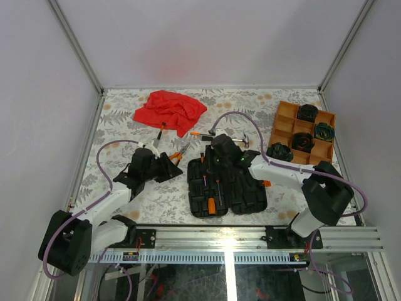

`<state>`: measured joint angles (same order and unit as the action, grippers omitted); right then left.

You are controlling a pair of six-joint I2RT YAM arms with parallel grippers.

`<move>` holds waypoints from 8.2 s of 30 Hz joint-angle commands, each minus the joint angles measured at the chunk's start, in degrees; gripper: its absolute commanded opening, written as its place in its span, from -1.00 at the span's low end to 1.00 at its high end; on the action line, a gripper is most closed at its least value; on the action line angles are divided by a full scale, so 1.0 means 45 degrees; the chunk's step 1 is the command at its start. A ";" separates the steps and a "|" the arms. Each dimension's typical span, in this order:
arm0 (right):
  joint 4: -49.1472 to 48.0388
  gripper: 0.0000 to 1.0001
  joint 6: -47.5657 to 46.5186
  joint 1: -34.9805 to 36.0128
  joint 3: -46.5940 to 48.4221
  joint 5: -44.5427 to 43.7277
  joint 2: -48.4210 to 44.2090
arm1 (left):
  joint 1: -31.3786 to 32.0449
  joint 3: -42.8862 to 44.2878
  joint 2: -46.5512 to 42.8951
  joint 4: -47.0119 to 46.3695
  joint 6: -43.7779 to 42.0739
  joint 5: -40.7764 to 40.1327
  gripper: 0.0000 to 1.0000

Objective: Sort the tools into containers
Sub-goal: Place the screwdriver in the storage box, then pick up the screwdriver from the center of the board.

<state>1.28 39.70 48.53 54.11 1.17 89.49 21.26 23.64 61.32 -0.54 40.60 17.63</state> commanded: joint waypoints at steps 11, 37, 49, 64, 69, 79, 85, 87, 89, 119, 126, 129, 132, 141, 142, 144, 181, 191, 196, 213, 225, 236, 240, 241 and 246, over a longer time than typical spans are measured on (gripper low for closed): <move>0.0501 -0.99 0.0577 0.0634 0.2463 -0.0755 0.2129 | -0.0076 -0.0149 -0.0164 -0.0442 -0.0370 -0.0371 -0.22; 0.1392 -0.83 0.1106 0.0953 0.3230 -0.0228 0.3478 | -0.0065 -0.0028 0.0032 -0.0361 -0.0370 -0.0236 -0.29; 0.2124 -0.61 0.1343 0.0955 0.3520 -0.0313 0.3742 | -0.0075 -0.0022 0.0164 -0.0389 -0.0387 -0.0237 -0.28; 0.2862 -0.30 0.1205 0.0963 0.3660 -0.0880 0.3160 | -0.0075 -0.0026 0.0182 -0.0331 -0.0445 -0.0187 -0.29; 0.2955 -0.41 0.0883 0.0955 0.3331 -0.1891 0.2454 | 0.0161 -0.0011 0.0124 -0.0263 -0.0604 -0.0239 -0.31; 0.1538 -0.43 0.0193 0.1006 0.2495 -0.0680 0.2170 | 0.1311 -0.0026 0.0513 -0.0347 -0.0526 -0.0718 -0.36; 0.1536 -0.44 0.0460 0.1143 0.2492 -0.0697 0.2286 | 0.1863 -0.0164 0.1480 -0.1263 -0.0311 -0.0642 -0.55; 0.1511 -0.44 0.0426 0.1232 0.2462 -0.0651 0.2299 | 0.1930 -0.0169 0.1634 -0.1474 -0.0311 -0.0636 -0.57; 0.1565 -0.45 0.0435 0.1303 0.2450 -0.0659 0.2300 | 0.1970 -0.0275 0.1647 -0.1801 -0.0292 -0.0512 -0.57; 0.4357 -0.66 -0.0031 0.1586 0.4923 -0.1588 0.4610 | 0.2036 -0.0593 0.2003 -0.2702 -0.1107 0.0032 -0.70; 0.5917 -0.79 -0.0151 0.1825 0.5731 -0.2134 0.5269 | 0.2025 -0.0855 0.1999 -0.3321 -0.1726 0.0411 -0.73; 0.6326 -0.88 -0.0132 0.1927 0.5894 -0.2144 0.5630 | 0.2035 -0.0844 0.1962 -0.3236 -0.1956 0.0384 -0.77; 0.6752 -0.95 -0.0102 0.2000 0.6115 -0.2070 0.6160 | 0.2035 -0.0856 0.1929 -0.3265 -0.1991 0.0395 -0.80; 0.7739 -1.00 0.0132 0.2506 0.6034 -0.1984 0.7414 | 0.2034 -0.0791 0.2205 -0.3414 -0.2005 0.0412 -0.86; 0.7677 -1.00 0.0199 0.2593 0.5868 -0.1879 0.7529 | 0.2044 -0.0789 0.2239 -0.3399 -0.2010 0.0428 -0.87; 0.7484 -1.00 0.0364 0.2718 0.5544 -0.1713 0.7749 | 0.2068 -0.0767 0.2291 -0.3415 -0.2010 0.0453 -0.87; 0.3061 -0.29 -0.0411 0.2149 0.3665 -0.2839 0.0225 | 0.2456 0.2485 -0.0459 0.2761 -0.0916 -0.5781 -0.40; 0.2041 -0.06 -0.0836 0.1463 -0.0650 -0.2983 -0.3835 | 0.1105 0.6265 0.3087 0.4641 -0.1655 -0.7471 -0.12; 0.2017 -0.03 -0.1297 0.1404 -0.1554 -0.2440 -0.4794 | 0.0613 0.7704 0.5147 0.4719 -0.2088 -0.8055 -0.05; 0.2293 0.03 -0.2203 0.1403 -0.3190 -0.1273 -0.6819 | -0.0797 1.0537 0.9757 0.4028 -0.4024 -0.8932 0.05; 0.1708 0.03 -0.2118 0.1402 -0.3152 -0.0810 -0.6072 | -0.1537 1.1700 1.1479 0.3818 -0.4791 -0.8224 0.02; 0.1640 -0.02 -0.1503 0.1408 -0.2815 -0.0213 -0.5219 | -0.2044 1.1780 1.2232 0.3483 -0.5071 -0.7662 -0.17; 0.1965 -0.06 -0.1149 0.1408 -0.2658 -0.0064 -0.5120 | -0.2251 1.1766 1.2291 0.3403 -0.5096 -0.7324 -0.34; 0.2062 -0.07 -0.1074 0.1404 -0.2613 -0.0133 -0.5170 | -0.2259 1.1723 1.2242 0.3332 -0.5096 -0.7231 -0.38; 0.2626 -0.08 -0.0768 0.1402 -0.2370 -0.0684 -0.5593 | -0.2311 1.1858 1.2380 0.3279 -0.5059 -0.6700 -0.62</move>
<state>11.75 34.50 55.11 40.18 -0.40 66.52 11.44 75.83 115.63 16.25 18.44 -14.92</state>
